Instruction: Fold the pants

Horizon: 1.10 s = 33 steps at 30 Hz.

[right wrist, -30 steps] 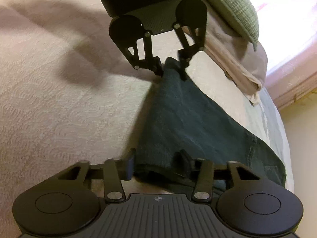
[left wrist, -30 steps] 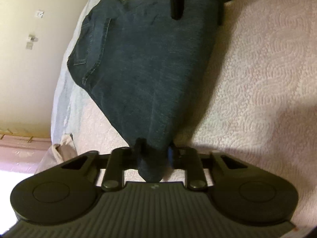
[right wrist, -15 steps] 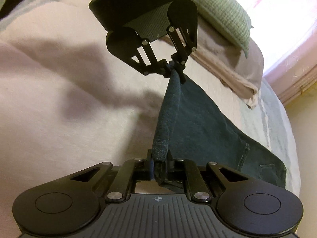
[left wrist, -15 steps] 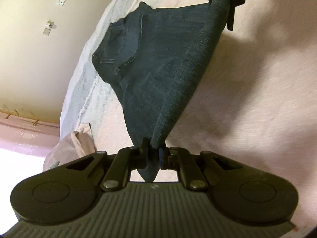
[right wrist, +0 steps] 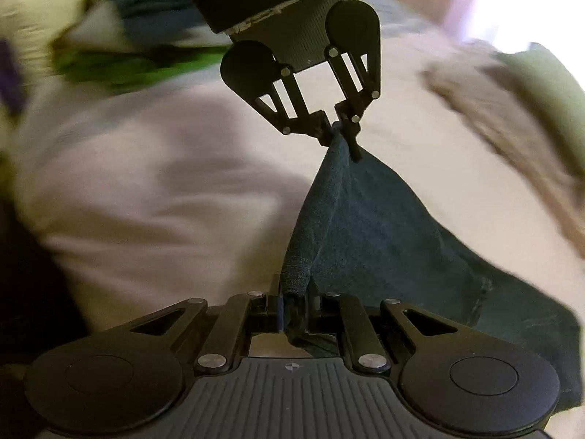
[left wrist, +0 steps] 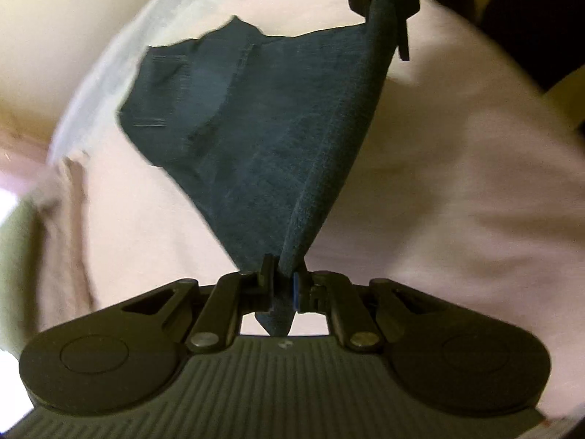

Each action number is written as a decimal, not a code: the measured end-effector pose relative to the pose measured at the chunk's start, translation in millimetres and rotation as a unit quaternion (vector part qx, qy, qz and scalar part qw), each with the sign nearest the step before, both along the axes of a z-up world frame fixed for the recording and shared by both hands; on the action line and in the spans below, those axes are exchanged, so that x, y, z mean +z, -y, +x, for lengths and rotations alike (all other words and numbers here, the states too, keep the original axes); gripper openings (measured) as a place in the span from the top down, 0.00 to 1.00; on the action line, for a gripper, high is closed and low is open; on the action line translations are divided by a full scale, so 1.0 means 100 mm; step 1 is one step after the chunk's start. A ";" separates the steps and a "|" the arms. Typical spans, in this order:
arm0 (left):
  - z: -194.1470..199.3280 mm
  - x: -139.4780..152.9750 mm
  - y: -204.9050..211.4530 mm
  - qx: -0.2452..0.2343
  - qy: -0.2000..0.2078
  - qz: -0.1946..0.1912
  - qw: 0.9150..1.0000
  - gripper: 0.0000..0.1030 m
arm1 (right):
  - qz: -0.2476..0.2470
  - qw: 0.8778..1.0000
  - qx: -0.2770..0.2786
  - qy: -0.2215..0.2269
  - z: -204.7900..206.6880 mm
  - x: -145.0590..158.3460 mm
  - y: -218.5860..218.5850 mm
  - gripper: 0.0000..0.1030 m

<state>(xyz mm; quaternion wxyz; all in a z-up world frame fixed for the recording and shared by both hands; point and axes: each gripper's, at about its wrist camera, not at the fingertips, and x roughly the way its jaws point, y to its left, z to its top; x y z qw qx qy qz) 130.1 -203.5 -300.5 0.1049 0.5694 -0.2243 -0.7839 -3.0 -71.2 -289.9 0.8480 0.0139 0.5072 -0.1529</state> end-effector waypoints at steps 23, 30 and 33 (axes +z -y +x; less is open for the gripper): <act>-0.81 0.17 1.90 0.231 -0.157 0.231 0.932 0.60 | 0.167 0.800 -0.527 0.233 -1.54 -0.29 1.05 0.50; -1.27 -0.28 2.35 0.215 -0.147 0.287 0.922 0.60 | 0.184 0.739 -0.606 0.230 -1.70 -0.81 1.51 0.49; -1.29 -0.46 2.42 0.213 -0.131 0.315 0.915 0.60 | 0.197 0.735 -0.603 0.241 -1.77 -0.88 1.50 0.49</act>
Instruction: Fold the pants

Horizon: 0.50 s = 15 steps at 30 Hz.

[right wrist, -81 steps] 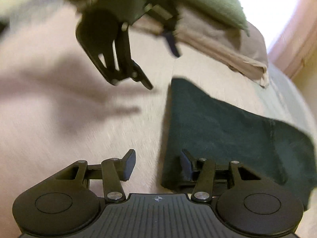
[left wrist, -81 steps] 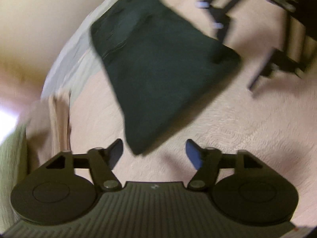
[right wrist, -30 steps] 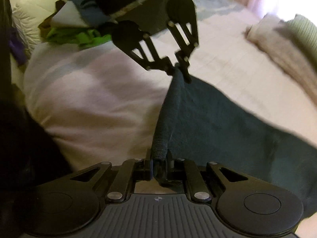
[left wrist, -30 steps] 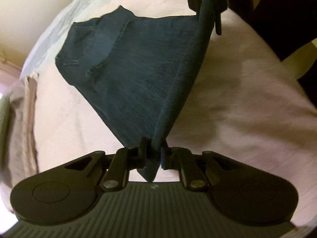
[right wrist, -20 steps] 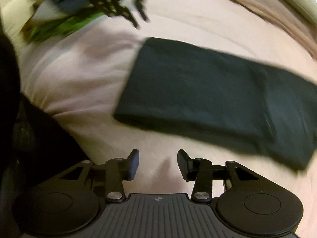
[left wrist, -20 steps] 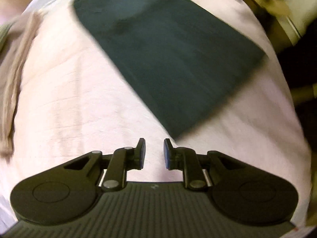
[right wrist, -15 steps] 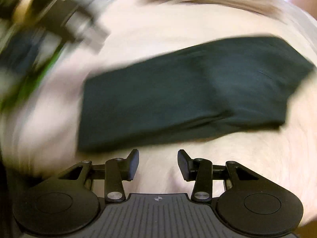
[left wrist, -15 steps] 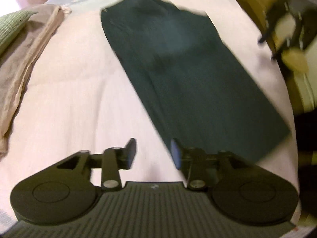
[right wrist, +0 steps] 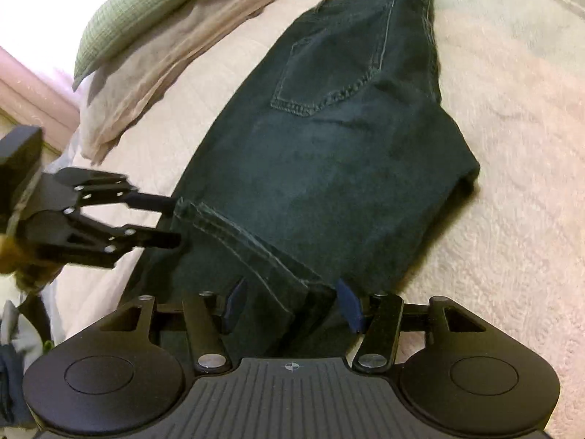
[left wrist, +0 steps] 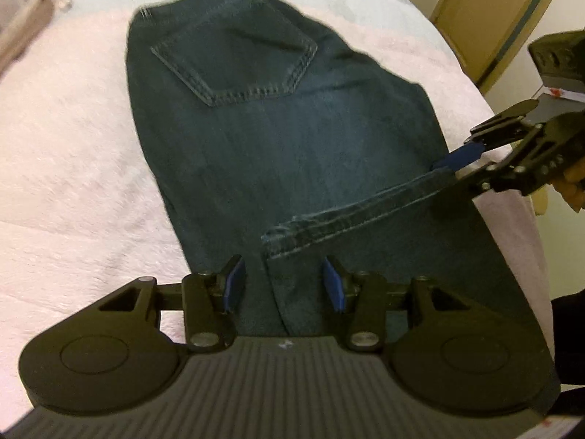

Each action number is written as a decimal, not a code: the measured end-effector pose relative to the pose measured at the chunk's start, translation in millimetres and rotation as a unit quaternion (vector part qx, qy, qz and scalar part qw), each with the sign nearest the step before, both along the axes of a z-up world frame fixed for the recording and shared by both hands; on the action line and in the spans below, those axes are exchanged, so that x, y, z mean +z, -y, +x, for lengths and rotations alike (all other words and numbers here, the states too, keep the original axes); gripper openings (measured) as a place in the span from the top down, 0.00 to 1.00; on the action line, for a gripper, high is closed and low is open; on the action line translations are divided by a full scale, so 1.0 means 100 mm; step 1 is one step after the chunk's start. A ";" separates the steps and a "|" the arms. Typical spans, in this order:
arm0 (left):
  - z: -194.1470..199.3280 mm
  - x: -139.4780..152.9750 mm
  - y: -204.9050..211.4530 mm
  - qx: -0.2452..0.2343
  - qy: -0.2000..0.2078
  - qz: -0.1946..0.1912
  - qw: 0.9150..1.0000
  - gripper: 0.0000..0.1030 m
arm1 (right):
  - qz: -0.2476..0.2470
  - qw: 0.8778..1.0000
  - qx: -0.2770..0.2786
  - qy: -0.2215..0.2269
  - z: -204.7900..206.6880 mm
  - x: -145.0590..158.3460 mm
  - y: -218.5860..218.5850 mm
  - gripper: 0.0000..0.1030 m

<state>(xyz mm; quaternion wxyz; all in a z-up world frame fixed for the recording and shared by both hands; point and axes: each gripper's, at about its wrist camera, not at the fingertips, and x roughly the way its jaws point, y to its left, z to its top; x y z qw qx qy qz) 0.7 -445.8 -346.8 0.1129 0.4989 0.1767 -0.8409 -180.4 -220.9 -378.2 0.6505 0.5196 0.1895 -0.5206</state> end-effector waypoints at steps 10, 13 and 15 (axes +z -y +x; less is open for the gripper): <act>-0.03 -0.19 0.26 0.020 -0.024 0.132 0.991 0.60 | 0.048 0.994 -0.039 0.093 -0.09 -0.14 -0.09 0.84; -0.06 -0.22 0.30 0.030 -0.020 0.151 0.988 0.73 | 0.050 0.993 -0.043 0.102 -0.10 -0.11 -0.11 0.93; -0.04 -0.18 0.30 0.035 -0.020 0.148 0.988 0.89 | 0.045 0.994 -0.034 0.092 -0.06 -0.01 -0.11 0.93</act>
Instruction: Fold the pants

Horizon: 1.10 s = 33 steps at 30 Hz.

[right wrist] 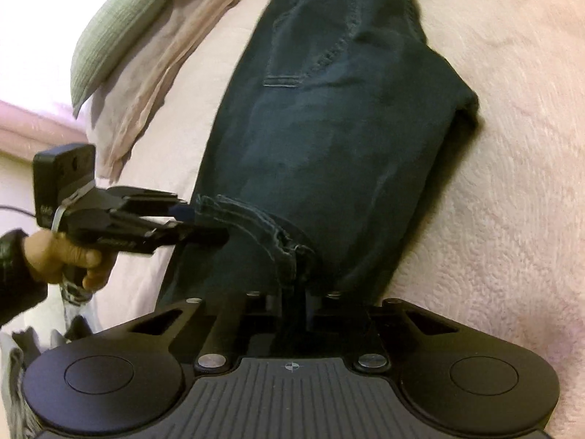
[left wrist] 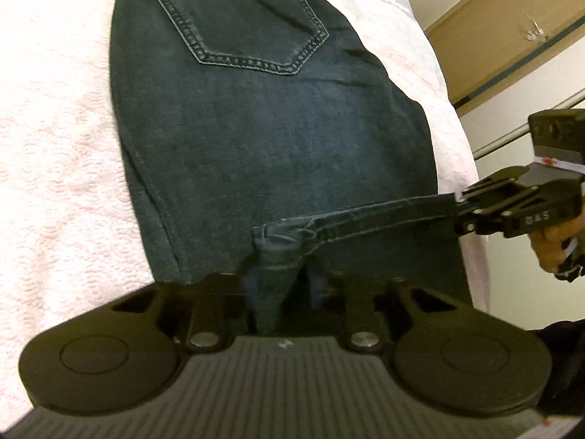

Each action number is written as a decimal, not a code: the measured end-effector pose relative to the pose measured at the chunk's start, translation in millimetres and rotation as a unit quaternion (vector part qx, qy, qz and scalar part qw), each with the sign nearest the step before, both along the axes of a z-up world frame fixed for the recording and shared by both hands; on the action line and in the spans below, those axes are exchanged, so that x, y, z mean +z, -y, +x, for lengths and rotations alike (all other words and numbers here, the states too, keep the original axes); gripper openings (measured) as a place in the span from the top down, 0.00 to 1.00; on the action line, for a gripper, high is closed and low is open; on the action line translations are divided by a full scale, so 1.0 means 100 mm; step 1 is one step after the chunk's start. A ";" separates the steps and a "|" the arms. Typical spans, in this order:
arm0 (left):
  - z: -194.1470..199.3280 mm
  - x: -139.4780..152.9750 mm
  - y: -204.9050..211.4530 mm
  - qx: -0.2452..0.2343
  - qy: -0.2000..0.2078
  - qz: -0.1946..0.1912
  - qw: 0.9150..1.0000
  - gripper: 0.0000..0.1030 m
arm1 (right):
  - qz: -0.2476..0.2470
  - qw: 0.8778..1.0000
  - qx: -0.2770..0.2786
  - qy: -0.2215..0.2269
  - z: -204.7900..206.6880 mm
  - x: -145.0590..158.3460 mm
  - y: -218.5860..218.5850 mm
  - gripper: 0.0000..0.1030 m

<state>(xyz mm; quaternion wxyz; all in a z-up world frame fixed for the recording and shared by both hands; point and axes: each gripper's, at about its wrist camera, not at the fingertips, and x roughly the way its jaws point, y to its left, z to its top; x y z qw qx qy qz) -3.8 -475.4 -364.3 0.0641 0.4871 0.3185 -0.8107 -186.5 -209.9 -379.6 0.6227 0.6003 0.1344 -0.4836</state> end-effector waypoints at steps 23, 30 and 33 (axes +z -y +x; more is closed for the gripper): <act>0.75 0.39 0.22 0.133 0.036 -0.107 0.985 0.68 | -0.051 0.987 -0.008 -0.154 0.17 0.32 0.24 0.69; 0.70 0.43 -0.43 0.088 -0.007 -0.084 0.993 0.68 | -0.094 0.990 0.074 -0.076 0.74 0.28 0.10 0.69; 0.71 0.16 -0.62 0.068 0.028 -0.089 0.993 0.68 | -0.039 0.994 0.053 -0.083 0.69 -0.03 0.10 0.69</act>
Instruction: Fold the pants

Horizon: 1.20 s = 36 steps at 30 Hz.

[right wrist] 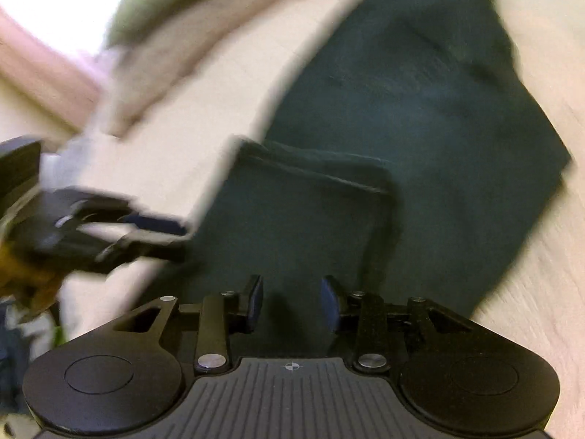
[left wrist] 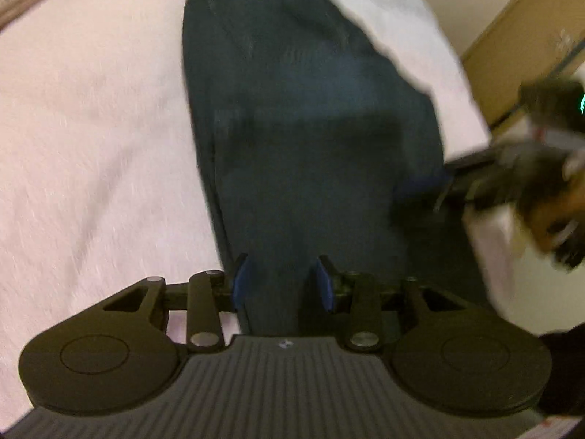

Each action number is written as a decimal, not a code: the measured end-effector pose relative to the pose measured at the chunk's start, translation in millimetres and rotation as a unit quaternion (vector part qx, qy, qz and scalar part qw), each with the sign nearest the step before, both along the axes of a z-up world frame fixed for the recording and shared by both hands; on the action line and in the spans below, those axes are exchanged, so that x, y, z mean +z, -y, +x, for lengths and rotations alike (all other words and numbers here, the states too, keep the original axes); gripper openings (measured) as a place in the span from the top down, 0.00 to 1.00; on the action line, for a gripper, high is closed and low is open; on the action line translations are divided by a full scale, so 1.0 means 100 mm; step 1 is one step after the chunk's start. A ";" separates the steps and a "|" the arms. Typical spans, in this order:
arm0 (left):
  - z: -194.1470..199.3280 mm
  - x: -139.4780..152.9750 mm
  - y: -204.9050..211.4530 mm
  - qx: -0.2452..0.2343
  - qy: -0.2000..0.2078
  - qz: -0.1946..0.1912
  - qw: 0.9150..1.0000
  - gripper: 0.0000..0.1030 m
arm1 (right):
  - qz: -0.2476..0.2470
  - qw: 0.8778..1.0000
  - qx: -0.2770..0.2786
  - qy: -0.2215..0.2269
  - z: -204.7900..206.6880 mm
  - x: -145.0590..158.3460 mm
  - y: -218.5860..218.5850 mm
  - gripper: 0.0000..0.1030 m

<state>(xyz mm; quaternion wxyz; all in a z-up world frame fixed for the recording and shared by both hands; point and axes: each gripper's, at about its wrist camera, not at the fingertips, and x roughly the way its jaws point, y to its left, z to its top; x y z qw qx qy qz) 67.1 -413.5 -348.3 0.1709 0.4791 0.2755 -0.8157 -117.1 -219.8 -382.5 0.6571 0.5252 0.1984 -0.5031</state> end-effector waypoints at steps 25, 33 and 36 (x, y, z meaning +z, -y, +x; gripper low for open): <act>0.71 -0.10 -2.21 -0.361 0.091 -0.365 0.853 0.48 | -0.158 0.799 0.496 -0.301 1.64 -0.05 -1.79 0.42; 0.69 -0.19 -2.18 -0.402 0.107 -0.404 0.814 0.83 | -0.211 0.733 0.535 -0.363 1.63 -0.21 -2.00 0.42; 0.60 -0.07 -2.08 -0.381 0.102 -0.380 0.836 0.86 | -0.213 0.736 0.532 -0.361 1.58 -0.25 -1.96 0.56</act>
